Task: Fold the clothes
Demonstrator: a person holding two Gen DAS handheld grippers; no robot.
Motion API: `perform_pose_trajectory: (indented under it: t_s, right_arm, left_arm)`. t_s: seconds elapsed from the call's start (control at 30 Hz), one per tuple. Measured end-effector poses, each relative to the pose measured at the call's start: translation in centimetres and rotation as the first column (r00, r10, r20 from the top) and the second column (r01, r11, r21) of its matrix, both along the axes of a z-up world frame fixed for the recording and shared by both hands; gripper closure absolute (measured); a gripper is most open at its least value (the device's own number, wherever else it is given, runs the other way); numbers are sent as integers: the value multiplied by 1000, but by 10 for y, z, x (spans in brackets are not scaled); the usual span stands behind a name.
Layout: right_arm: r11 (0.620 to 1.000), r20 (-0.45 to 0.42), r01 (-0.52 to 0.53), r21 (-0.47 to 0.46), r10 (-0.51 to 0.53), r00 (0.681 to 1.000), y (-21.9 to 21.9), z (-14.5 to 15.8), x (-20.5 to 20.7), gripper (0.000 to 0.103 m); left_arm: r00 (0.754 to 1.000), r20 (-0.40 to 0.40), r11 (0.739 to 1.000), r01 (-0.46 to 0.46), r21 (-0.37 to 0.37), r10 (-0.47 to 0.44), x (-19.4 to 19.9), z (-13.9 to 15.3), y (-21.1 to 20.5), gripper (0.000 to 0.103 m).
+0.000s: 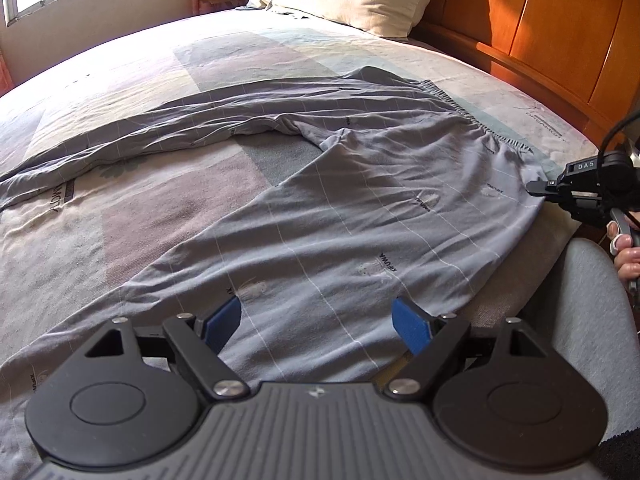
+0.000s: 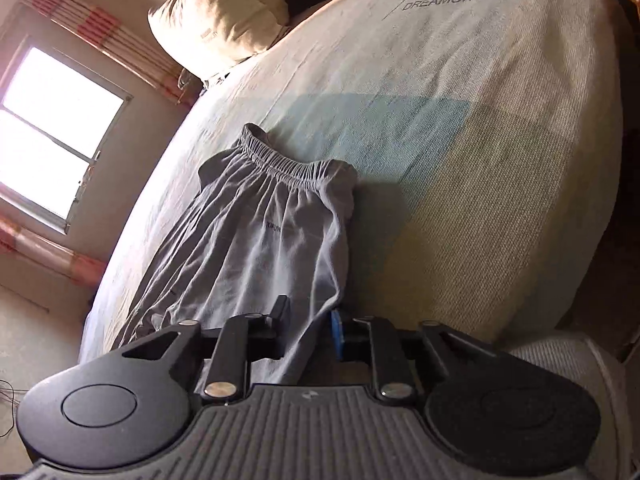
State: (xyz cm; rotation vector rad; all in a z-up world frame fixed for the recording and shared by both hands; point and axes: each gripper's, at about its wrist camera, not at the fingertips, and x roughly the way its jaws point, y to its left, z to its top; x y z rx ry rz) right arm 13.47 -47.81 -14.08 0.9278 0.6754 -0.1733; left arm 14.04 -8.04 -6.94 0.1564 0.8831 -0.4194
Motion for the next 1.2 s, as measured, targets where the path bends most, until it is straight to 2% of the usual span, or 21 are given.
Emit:
perform_pose_trajectory:
  t_s: [0.13, 0.2, 0.27, 0.33, 0.4, 0.5, 0.6, 0.67, 0.73, 0.77, 0.87, 0.9, 0.97, 1.03, 1.1, 1.13, 1.17, 1.2]
  right_arm:
    - [1000, 6, 7, -2, -7, 1000, -16, -4, -10, 100]
    - [999, -15, 17, -36, -17, 1000, -17, 1, -16, 97]
    - [992, -19, 9, -124, -11, 1000, -10, 13, -22, 78]
    - [973, -17, -4, -229, 0, 1000, -2, 27, -29, 75]
    - [944, -10, -25, -330, 23, 1000, 8, 42, -34, 75]
    - [886, 8, -140, -442, 159, 987, 38, 58, -22, 66]
    - [810, -18, -312, -496, 350, 937, 81, 59, -1, 63]
    - [739, -56, -423, -525, 467, 883, 115, 52, 9, 63]
    - [652, -97, -525, -547, 574, 813, 149, 45, 19, 63]
    - [613, -115, -562, -556, 613, 782, 163, 42, 21, 63]
    - [533, -156, -625, -571, 677, 719, 191, 34, 16, 63]
    - [517, -175, -639, -569, 683, 709, 193, 29, 13, 63]
    - [489, -177, -643, -590, 699, 693, 190, 27, 2, 63]
    - [493, -195, -647, -582, 688, 699, 186, 32, -1, 63]
    - [504, -214, -648, -571, 671, 710, 183, 38, -4, 63]
    - [510, -223, -648, -565, 662, 715, 182, 42, -5, 62]
    - [504, -219, -652, -567, 670, 709, 185, 45, -6, 62]
    - [484, -197, -658, -577, 700, 687, 195, 50, -6, 62]
  left_arm:
    - [999, -26, 999, -23, 39, 24, 0, -7, 11, 20]
    - [997, -64, 997, -39, 63, 43, 1, -15, 17, 20]
    - [991, -115, 995, -57, 84, 67, 2, -24, 23, 20]
    - [983, -166, 994, -68, 86, 81, -1, -31, 30, 18]
    - [981, -184, 997, -49, 64, 60, -8, -31, 34, 13]
    - [982, -178, 997, -58, 43, 65, -8, -24, 41, 12]
    - [983, -160, 996, -82, 28, 85, -5, -15, 49, 12]
    - [981, -169, 995, -86, 49, 93, -3, -21, 50, 12]
    - [979, -177, 994, -90, 69, 101, 0, -26, 51, 12]
    - [978, -181, 993, -92, 79, 105, 2, -28, 51, 12]
    - [978, -186, 992, -78, 98, 95, -3, -35, 52, 10]
    - [980, -184, 993, -63, 98, 80, -10, -36, 53, 5]
    - [978, -204, 992, -26, 124, 51, -22, -36, 54, 4]
    - [970, -238, 990, -9, 139, 42, -27, -32, 58, 4]
    - [973, -227, 994, -9, 111, 34, -29, -22, 66, 4]
    - [980, -195, 995, -16, 97, 34, -28, -16, 70, 4]
    - [985, -167, 996, -29, 87, 43, -25, -11, 73, 4]
    - [987, -152, 996, -45, 77, 56, -20, -8, 75, 4]
